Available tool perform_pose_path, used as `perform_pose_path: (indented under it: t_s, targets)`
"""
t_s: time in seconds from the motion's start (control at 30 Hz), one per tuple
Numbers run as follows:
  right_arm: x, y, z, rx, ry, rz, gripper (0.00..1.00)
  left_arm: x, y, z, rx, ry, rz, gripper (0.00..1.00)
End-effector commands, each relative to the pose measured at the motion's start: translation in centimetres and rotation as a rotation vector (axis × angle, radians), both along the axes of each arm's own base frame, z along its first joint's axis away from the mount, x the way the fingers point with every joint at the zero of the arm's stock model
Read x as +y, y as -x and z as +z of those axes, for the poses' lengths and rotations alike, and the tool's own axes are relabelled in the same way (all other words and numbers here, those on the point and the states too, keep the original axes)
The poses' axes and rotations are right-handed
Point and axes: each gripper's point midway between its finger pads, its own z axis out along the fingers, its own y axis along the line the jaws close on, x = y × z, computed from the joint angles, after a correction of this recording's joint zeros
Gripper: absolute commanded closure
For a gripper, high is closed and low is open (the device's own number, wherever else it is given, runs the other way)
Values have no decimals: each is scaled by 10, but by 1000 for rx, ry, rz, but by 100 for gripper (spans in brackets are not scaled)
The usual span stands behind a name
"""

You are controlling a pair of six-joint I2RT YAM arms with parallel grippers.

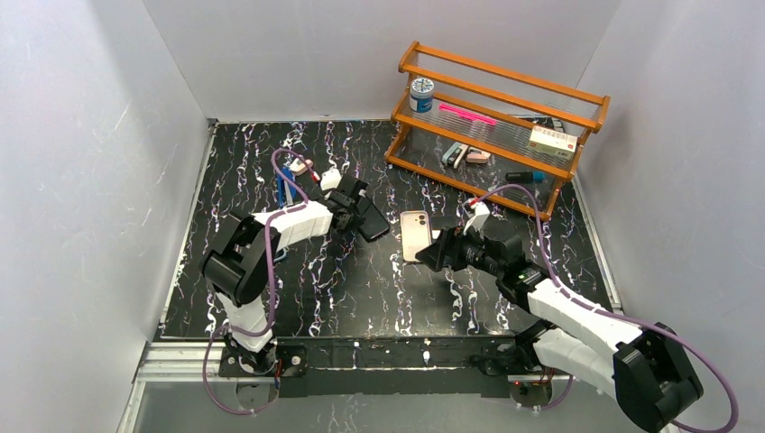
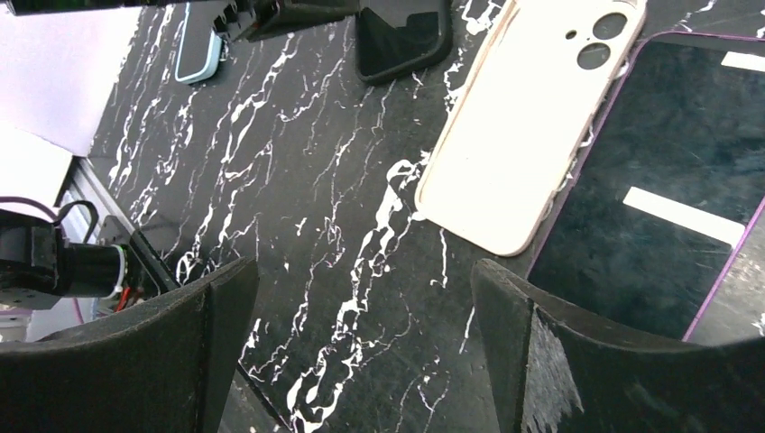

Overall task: Take the phone out of the phone case
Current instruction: Pick up the phone at the center of the board.

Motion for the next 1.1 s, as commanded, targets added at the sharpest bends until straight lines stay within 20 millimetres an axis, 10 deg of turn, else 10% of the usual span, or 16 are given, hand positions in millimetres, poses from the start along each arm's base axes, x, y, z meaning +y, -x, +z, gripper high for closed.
perform_pose_path:
  t_s: [0.0,0.27,0.7,1.07]
  targets:
    - [11,-12,26,-79,-71,-18,5,-2,15,12,17,38,-37,65]
    - [-17,-24,16,-117,35,-151,1,-6,-2,16,33,-5,-7,3]
    - [-37,-27,12,-167,109,-213,1,-16,-33,10,74,-225,67,2]
    - [-38,-26,15,-176,116,-206,1,-16,-21,-23,151,-261,56,3]
